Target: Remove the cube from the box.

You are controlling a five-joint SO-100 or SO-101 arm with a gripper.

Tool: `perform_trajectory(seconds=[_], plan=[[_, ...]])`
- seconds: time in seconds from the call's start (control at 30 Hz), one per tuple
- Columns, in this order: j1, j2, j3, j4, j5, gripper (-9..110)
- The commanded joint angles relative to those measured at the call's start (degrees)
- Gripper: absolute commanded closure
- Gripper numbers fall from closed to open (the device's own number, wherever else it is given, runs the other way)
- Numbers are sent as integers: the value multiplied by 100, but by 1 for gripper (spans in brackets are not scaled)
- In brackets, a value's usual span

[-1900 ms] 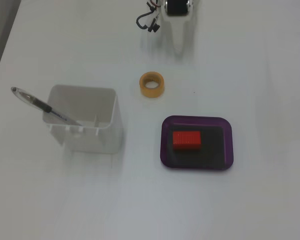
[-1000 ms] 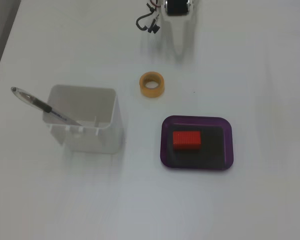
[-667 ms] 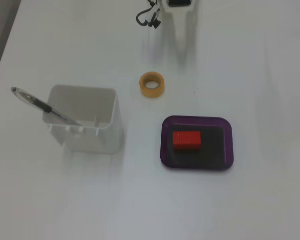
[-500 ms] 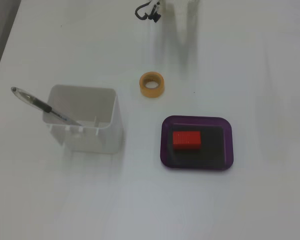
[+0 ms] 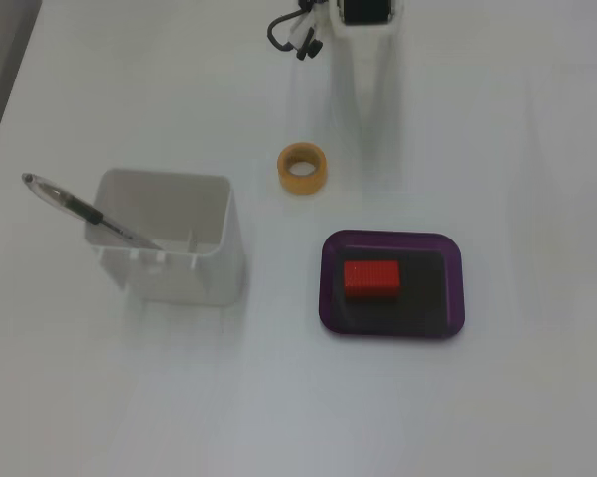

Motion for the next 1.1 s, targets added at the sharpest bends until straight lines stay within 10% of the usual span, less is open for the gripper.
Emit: perform_trajectory(seconds=[0.0,1.07], plan=[[-35,-1143,-1257,-35,185,84],[-26,-7365,-6970,-26,193,84]])
